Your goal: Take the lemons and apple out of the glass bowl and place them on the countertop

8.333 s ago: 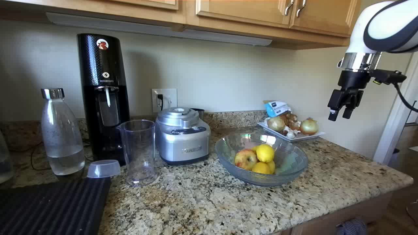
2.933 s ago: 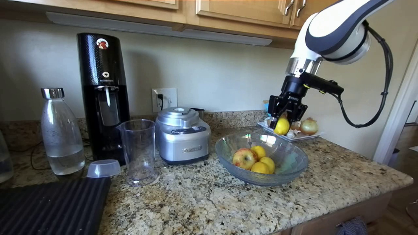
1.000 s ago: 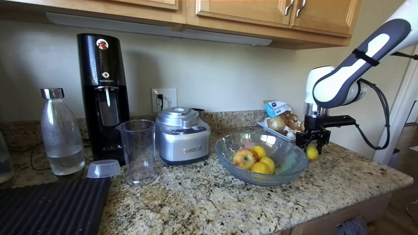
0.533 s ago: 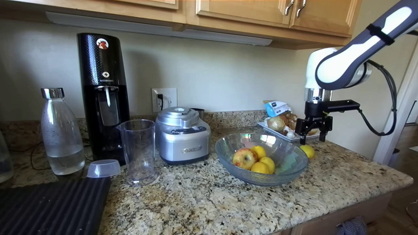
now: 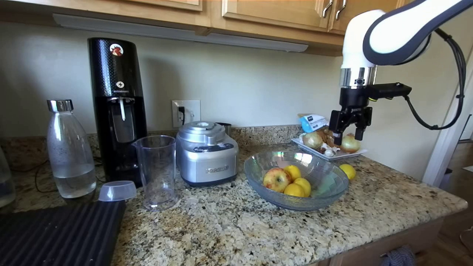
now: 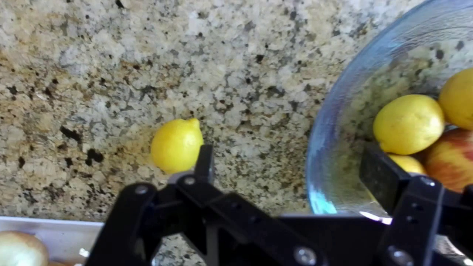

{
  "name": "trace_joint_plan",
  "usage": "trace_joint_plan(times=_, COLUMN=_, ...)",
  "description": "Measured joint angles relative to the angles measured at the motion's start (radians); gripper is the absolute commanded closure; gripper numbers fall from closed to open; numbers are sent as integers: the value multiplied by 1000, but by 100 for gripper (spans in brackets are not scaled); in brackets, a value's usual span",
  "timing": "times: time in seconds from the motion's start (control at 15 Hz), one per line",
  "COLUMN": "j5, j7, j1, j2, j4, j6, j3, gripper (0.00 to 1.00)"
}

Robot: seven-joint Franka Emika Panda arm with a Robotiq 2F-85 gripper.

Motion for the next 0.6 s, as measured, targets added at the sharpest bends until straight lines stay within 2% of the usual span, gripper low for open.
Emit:
trace_joint_plan(times=0.33, j5=23, j7=6, j1=68, j2=8, j4=4, j6=14, j3=91, gripper=0)
trace_joint_plan(times=0.6, j5=23, j7=39, j1=112, j2=79, j4=16, j6=77, j3=147, gripper=0)
